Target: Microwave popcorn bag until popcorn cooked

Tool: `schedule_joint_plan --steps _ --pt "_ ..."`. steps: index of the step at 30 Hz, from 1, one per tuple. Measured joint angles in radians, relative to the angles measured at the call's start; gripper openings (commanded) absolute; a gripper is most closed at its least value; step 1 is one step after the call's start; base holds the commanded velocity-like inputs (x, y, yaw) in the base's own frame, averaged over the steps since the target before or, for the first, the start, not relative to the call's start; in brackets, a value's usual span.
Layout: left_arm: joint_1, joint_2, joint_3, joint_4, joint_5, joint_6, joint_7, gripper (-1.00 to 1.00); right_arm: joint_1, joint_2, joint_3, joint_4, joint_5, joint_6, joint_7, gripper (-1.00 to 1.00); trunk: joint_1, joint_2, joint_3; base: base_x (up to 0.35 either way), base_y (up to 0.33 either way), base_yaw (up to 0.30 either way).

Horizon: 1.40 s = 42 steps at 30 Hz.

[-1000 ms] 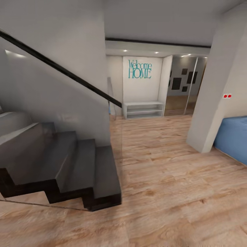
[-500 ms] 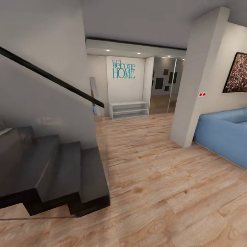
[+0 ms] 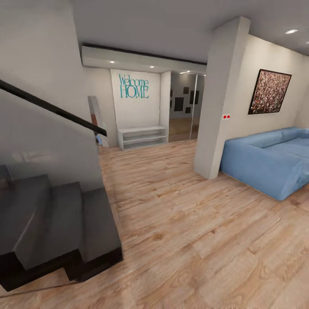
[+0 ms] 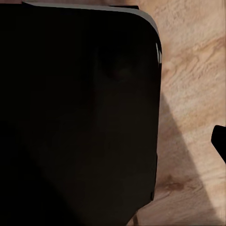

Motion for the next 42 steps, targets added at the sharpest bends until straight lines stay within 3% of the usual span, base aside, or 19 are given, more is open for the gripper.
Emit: schedule_joint_plan --steps 26,31,42 --pt "0.0 0.001 0.0 -0.002 0.0 -0.001 0.0 1.0 0.0 0.0 -0.001 0.0 -0.003 -0.004 0.0 1.0 0.0 0.0 0.0 0.0 0.0 -0.29" --pt "0.0 0.002 -0.001 -0.001 0.02 -0.001 0.0 1.0 0.0 0.0 -0.001 0.0 -0.003 -0.005 0.0 1.0 0.0 0.0 0.0 0.0 0.0 -0.29" --pt "0.0 -0.001 -0.003 -0.003 0.021 -0.001 -0.003 1.0 0.0 -0.001 -0.001 0.0 -0.003 -0.005 0.0 1.0 0.0 0.0 0.0 0.0 0.0 -0.29"
